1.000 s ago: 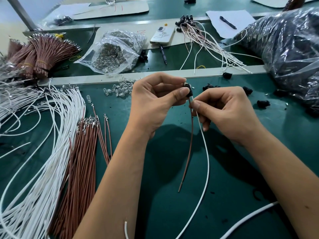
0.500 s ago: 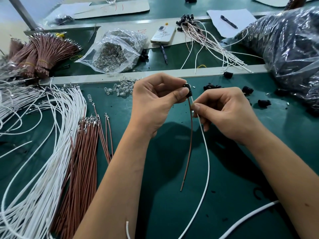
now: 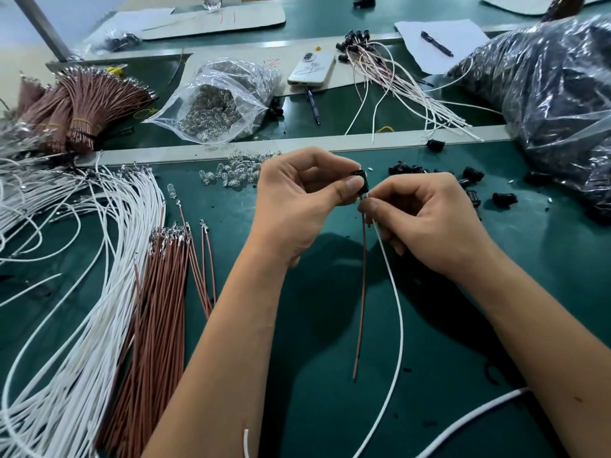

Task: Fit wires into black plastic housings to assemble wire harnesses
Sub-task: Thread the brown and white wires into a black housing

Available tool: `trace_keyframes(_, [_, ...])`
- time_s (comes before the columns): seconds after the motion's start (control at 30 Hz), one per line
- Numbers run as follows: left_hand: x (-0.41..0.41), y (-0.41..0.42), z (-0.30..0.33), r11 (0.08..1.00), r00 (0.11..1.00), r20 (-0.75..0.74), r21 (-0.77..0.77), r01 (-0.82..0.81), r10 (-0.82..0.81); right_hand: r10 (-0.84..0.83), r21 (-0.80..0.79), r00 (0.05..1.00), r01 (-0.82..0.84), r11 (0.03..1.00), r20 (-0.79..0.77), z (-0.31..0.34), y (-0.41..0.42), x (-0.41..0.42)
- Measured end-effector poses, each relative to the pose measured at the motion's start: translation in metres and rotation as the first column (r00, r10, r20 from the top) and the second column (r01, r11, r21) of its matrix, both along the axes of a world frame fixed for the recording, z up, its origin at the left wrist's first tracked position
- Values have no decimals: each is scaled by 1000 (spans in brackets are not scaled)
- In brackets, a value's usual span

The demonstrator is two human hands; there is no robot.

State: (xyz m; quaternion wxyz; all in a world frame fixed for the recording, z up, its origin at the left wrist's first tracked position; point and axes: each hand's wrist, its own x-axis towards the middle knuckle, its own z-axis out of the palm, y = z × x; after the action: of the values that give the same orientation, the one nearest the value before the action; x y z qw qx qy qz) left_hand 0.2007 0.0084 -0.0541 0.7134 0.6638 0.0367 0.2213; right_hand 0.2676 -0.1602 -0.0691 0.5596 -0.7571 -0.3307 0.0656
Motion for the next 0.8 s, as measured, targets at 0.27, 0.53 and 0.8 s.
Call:
trace_keyframes(0.27, [0,-5,-3,999,1000,-4,-42,-17,16,74,24,995,-72,997,-61,1,-2,1])
trace_keyframes(0.53, [0,-4,-3,999,999,-33,-42,-4,3,70,-32,997,-69,997,18,-2,-3,4])
trace_keyframes(0.8, [0,-3,-2,999,997,-62,-33,34,-36,4,228,999,5,974,-41,-4,-1,3])
